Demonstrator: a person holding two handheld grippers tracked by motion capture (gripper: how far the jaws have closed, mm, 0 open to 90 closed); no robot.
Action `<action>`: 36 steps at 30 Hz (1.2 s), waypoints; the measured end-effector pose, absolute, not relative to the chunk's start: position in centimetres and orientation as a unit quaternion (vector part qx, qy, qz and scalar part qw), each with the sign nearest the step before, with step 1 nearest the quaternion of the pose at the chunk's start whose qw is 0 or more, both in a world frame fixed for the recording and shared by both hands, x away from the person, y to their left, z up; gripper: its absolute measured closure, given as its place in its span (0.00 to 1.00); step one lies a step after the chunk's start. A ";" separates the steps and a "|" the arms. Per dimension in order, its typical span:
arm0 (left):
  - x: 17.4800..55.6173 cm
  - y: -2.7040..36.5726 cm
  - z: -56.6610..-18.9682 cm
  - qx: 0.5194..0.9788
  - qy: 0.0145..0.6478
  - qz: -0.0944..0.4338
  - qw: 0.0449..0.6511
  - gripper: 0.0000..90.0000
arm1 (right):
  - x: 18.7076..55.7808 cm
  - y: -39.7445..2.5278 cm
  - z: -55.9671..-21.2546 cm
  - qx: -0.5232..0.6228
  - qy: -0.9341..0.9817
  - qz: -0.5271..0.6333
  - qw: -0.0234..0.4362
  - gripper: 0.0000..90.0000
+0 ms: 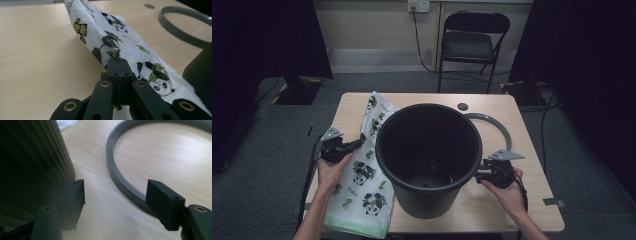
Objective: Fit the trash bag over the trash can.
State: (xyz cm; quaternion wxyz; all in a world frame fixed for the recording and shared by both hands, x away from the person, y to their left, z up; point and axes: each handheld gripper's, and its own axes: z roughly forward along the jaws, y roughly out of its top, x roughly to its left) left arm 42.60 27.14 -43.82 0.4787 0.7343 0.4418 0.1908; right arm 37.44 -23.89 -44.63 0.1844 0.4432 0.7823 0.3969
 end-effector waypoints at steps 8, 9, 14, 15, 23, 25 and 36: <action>41.7 25.1 -40.2 0.720 0.394 0.210 0.532 1.00 | 38.2 -23.8 -41.0 0.429 0.762 0.443 0.200 0.36; 41.5 24.8 -39.6 0.720 0.383 0.212 0.538 1.00 | 38.3 -23.9 -40.6 0.426 0.759 0.450 0.201 0.36; 40.3 23.9 -37.6 0.717 0.338 0.217 0.570 1.00 | 38.1 -24.0 -39.5 0.419 0.740 0.489 0.194 0.43; 40.0 23.8 -37.2 0.711 0.331 0.215 0.582 1.00 | 38.1 -24.0 -39.4 0.415 0.741 0.491 0.191 0.43; 38.4 23.2 -34.9 0.696 0.296 0.222 0.616 1.00 | 38.1 -24.4 -36.8 0.394 0.737 0.513 0.197 0.47; 38.0 22.9 -34.2 0.693 0.287 0.224 0.622 1.00 | 38.3 -24.4 -36.0 0.392 0.734 0.515 0.205 0.47; 35.3 21.6 -29.8 0.674 0.225 0.238 0.662 1.00 | 39.8 -25.5 -30.7 0.396 0.689 0.556 0.244 0.40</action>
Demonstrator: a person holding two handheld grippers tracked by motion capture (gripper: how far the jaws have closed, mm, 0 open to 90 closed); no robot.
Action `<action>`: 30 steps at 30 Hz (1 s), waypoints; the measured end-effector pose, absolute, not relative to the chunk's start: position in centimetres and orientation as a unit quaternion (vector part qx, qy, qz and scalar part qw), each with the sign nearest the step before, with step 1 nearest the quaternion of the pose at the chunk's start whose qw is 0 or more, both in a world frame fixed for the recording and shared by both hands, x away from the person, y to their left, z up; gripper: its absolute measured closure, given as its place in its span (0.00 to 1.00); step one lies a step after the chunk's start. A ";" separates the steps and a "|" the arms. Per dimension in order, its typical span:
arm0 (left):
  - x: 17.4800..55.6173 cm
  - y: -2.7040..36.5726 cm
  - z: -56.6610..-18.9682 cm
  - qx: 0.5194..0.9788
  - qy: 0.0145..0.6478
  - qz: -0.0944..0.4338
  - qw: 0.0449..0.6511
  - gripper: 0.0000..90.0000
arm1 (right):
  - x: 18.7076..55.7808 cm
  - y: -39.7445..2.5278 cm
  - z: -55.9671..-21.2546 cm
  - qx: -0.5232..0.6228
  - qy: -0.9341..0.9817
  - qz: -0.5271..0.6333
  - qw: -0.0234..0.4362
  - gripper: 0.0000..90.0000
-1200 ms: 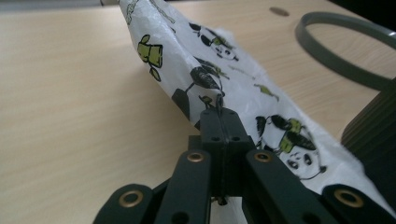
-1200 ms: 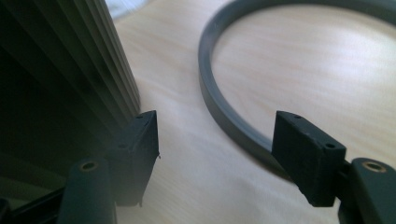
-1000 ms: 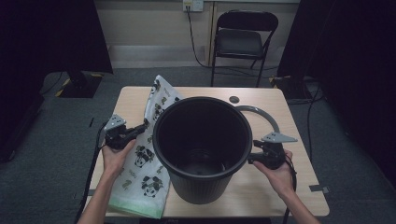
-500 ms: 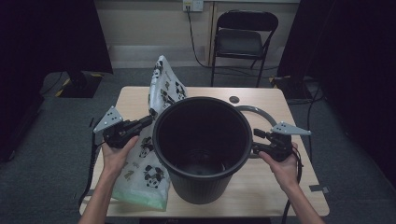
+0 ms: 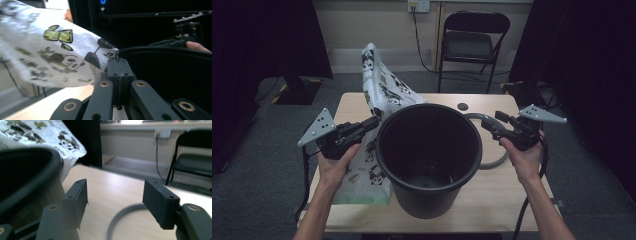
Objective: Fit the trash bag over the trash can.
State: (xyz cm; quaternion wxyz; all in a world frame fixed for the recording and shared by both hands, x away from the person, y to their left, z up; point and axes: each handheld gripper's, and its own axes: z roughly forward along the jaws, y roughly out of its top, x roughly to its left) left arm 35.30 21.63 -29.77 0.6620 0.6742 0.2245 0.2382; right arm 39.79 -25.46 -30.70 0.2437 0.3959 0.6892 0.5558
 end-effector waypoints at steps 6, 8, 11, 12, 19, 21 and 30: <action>33.6 19.9 -27.7 0.679 0.173 0.236 0.673 1.00 | 37.8 -23.9 -27.0 0.342 0.693 0.583 0.251 0.39; 33.2 19.1 -27.3 0.685 0.159 0.237 0.670 1.00 | 36.9 -22.8 -26.3 0.319 0.702 0.587 0.247 0.38; 32.3 18.0 -26.7 0.686 0.140 0.228 0.677 1.00 | 35.8 -21.1 -25.6 0.288 0.717 0.588 0.238 0.37; 32.1 17.8 -26.6 0.686 0.135 0.225 0.679 1.00 | 35.4 -20.5 -25.4 0.277 0.721 0.589 0.238 0.37; 31.0 15.0 -25.9 0.718 0.091 0.217 0.655 1.00 | 34.3 -17.9 -24.1 0.234 0.735 0.594 0.230 0.36; 30.9 14.3 -26.0 0.723 0.087 0.217 0.650 1.00 | 33.8 -17.2 -23.9 0.221 0.740 0.594 0.225 0.36; 31.1 13.3 -26.1 0.734 0.086 0.218 0.637 1.00 | 32.5 -14.3 -22.7 0.167 0.756 0.605 0.188 0.34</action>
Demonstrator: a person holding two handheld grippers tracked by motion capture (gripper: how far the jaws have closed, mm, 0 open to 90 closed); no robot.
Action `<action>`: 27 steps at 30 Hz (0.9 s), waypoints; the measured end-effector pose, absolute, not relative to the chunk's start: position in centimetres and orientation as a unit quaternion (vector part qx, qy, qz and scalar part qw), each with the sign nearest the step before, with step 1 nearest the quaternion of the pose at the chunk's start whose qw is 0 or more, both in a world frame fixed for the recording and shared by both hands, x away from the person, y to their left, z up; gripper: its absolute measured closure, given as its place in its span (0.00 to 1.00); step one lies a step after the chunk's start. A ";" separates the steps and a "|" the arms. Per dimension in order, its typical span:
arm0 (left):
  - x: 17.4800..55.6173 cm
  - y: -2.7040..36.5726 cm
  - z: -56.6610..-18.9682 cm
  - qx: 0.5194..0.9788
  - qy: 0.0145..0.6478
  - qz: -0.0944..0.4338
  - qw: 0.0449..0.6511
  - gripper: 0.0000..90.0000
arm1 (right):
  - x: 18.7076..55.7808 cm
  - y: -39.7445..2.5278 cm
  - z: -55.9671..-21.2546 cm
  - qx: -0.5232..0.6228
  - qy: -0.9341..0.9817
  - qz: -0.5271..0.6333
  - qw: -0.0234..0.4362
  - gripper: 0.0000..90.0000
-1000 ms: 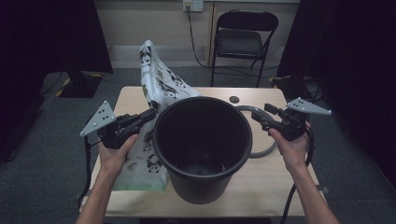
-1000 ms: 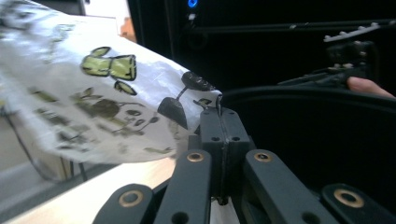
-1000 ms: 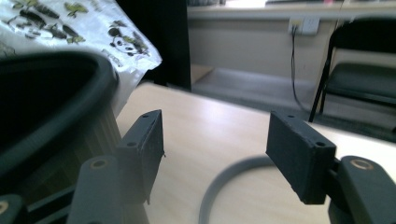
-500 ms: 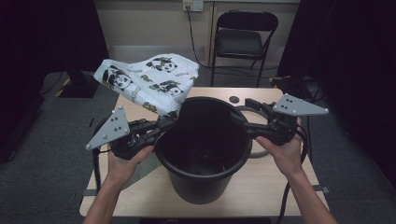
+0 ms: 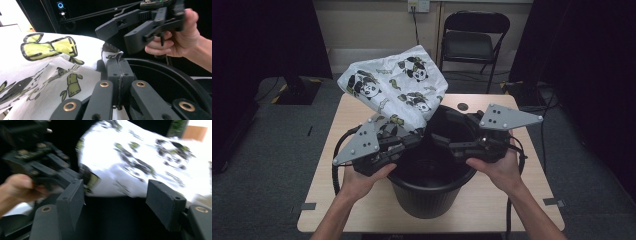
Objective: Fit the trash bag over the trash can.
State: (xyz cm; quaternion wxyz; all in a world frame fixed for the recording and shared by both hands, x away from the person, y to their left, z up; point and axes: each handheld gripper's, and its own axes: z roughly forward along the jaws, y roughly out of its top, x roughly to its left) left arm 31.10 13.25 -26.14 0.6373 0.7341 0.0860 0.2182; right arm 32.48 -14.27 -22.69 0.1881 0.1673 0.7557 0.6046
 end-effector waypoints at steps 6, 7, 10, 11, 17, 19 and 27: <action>30.7 12.7 -26.3 0.757 0.060 0.219 0.613 1.00 | 32.7 -12.6 -22.0 0.153 0.760 0.611 0.162 0.38; 30.7 12.7 -26.3 0.758 0.058 0.221 0.610 1.00 | 32.7 -12.3 -21.9 0.150 0.760 0.612 0.158 0.39; 30.6 12.7 -26.4 0.759 0.054 0.220 0.610 1.00 | 32.8 -11.3 -21.8 0.139 0.766 0.612 0.138 0.42; 30.6 12.7 -26.4 0.760 0.049 0.218 0.610 1.00 | 32.8 -11.1 -21.8 0.139 0.769 0.609 0.137 0.44; 30.4 12.9 -26.6 0.756 0.043 0.209 0.619 0.95 | 33.3 -10.7 -22.3 0.126 0.776 0.614 0.078 0.93; 30.5 13.1 -26.7 0.750 0.049 0.205 0.627 0.88 | 33.1 -10.9 -22.3 0.127 0.768 0.620 0.096 1.00; 30.7 15.6 -26.3 0.709 0.092 0.206 0.668 0.60 | 32.8 -12.7 -22.6 0.142 0.767 0.616 0.111 1.00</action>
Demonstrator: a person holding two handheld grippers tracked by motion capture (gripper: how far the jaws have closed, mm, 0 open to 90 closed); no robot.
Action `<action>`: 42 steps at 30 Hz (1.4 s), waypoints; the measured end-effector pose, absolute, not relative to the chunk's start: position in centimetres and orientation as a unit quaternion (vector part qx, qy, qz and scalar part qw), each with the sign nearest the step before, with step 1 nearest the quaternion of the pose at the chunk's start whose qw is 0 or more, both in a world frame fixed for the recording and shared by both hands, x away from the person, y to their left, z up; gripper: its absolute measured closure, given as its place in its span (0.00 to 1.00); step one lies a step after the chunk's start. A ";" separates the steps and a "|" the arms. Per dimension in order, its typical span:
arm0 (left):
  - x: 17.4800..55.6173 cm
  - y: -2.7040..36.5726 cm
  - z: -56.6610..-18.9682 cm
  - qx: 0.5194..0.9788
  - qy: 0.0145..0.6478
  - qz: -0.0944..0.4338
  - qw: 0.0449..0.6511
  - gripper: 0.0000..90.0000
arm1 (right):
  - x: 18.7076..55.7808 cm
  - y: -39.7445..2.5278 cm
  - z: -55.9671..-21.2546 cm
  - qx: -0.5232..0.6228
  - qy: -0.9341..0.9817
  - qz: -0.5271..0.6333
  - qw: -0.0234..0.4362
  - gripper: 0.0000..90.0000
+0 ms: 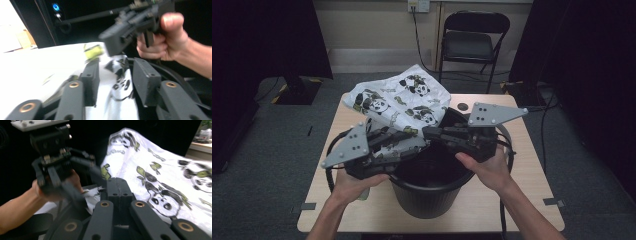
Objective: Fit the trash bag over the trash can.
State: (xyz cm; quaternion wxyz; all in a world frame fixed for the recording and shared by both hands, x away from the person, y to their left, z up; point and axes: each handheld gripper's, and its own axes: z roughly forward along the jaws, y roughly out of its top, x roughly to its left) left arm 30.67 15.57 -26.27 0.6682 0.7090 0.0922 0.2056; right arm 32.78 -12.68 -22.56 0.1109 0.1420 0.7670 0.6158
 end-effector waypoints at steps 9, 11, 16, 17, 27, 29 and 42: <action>32.1 19.5 -24.9 0.641 0.180 0.238 0.707 0.37 | 32.1 -14.2 -23.7 0.139 0.784 0.594 0.116 1.00; 32.6 19.7 -24.7 0.633 0.190 0.240 0.711 0.31 | 31.8 -14.3 -24.0 0.136 0.786 0.591 0.119 1.00; 33.1 19.5 -24.0 0.618 0.187 0.238 0.726 0.23 | 31.7 -14.6 -24.7 0.134 0.789 0.587 0.119 1.00; 33.0 19.4 -23.8 0.616 0.184 0.237 0.728 0.23 | 31.7 -14.6 -24.8 0.135 0.791 0.584 0.120 1.00; 33.4 15.6 -23.5 0.686 0.134 0.195 0.688 0.64 | 31.3 -14.2 -25.7 0.111 0.815 0.556 0.121 1.00; 33.6 15.2 -23.8 0.696 0.127 0.189 0.681 0.80 | 31.3 -14.3 -25.7 0.111 0.816 0.556 0.116 0.97; 33.0 13.5 -24.7 0.740 0.076 0.174 0.645 1.00 | 31.7 -14.2 -23.2 0.133 0.781 0.593 0.147 0.42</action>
